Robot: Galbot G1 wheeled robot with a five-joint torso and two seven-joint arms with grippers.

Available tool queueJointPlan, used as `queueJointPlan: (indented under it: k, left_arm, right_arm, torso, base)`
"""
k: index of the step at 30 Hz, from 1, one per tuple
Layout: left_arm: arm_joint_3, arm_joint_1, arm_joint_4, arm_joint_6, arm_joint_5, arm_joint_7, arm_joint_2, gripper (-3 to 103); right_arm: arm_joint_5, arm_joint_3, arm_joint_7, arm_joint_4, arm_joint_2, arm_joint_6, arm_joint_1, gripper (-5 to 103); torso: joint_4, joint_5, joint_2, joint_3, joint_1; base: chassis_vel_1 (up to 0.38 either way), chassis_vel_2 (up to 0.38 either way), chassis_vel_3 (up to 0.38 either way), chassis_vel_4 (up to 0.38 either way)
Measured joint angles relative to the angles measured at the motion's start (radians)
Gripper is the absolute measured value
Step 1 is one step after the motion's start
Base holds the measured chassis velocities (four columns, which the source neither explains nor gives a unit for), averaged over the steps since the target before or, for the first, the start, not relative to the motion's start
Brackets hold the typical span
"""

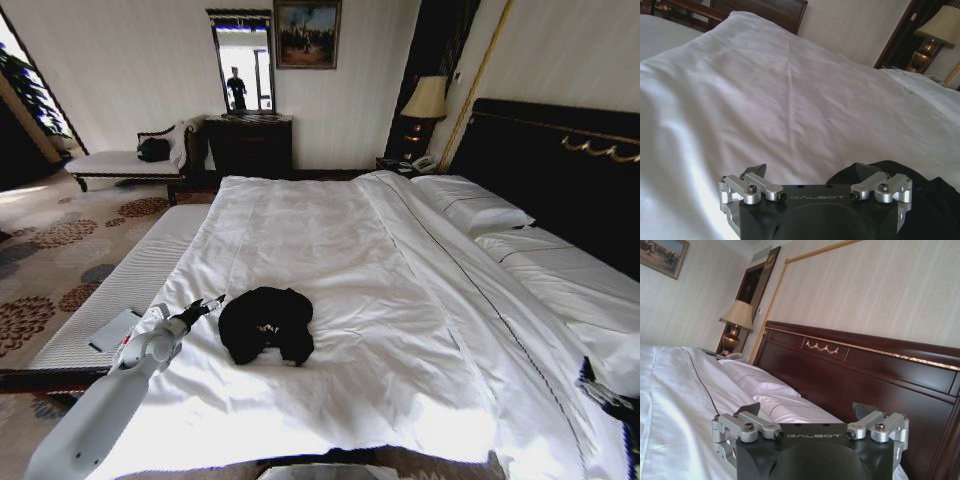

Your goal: Fold the clothes on the bed.

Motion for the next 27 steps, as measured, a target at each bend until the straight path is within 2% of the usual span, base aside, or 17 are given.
queueJointPlan:
  k: [3, 8, 14, 18, 22, 24, 25, 27]
  left_arm:
    - [0.037, -0.035, 0.032, 0.001, 0.007, 0.000, -0.021, 100]
    - [0.105, -0.098, 0.083, -0.005, 0.065, 0.000, -0.051, 101]
    - [0.166, -0.161, 0.120, -0.016, 0.089, 0.000, -0.083, 96]
    - [0.185, -0.172, 0.130, -0.016, 0.087, 0.000, -0.086, 93]
    - [0.195, -0.172, 0.128, -0.006, 0.037, 0.000, -0.087, 92]
    - [0.195, -0.168, 0.124, 0.001, 0.015, 0.000, -0.089, 85]
    - [0.195, -0.168, 0.124, 0.001, 0.015, 0.000, -0.089, 85]
    - [0.187, -0.166, 0.128, 0.003, 0.015, 0.000, -0.101, 76]
  right_arm:
    - [0.002, 0.008, 0.000, -0.001, 0.000, 0.000, -0.003, 100]
    - [0.003, 0.015, 0.000, -0.002, -0.001, 0.000, -0.003, 100]
    - [0.003, 0.015, 0.000, -0.001, 0.005, -0.001, -0.005, 100]
    - [0.006, 0.020, 0.000, 0.000, 0.004, -0.001, -0.008, 100]
    - [0.026, 0.027, 0.000, -0.002, 0.000, -0.005, -0.008, 100]
    - [0.032, 0.031, 0.000, -0.003, -0.002, -0.008, -0.007, 100]
    - [0.032, 0.031, 0.000, -0.003, -0.002, -0.008, -0.007, 100]
    - [0.038, 0.032, 0.002, -0.003, -0.003, -0.012, -0.006, 100]
  torso:
    - [-0.0003, -0.0002, 0.000, 0.000, 0.000]
    - [-0.0001, 0.0000, 0.000, 0.000, 0.000]
    - [-0.0005, -0.0001, 0.000, 0.000, 0.000]
    - [-0.0001, 0.0000, 0.000, 0.000, 0.000]
    - [0.0000, -0.0001, 0.000, 0.000, 0.000]
    - [0.0000, 0.0001, 0.000, 0.000, 0.000]
    - [0.0000, 0.0001, 0.000, 0.000, 0.000]
    - [0.0000, -0.0002, 0.000, 0.000, 0.000]
  base:
    - [0.000, 0.000, 0.000, 0.000]
    - [0.000, 0.000, 0.000, 0.000]
    - [0.000, 0.000, 0.000, 0.000]
    - [0.000, 0.000, 0.000, 0.000]
    - [0.000, 0.000, 0.000, 0.000]
    - [0.000, 0.000, 0.000, 0.000]
    - [0.000, 0.000, 0.000, 0.000]
    - [0.000, 0.000, 0.000, 0.000]
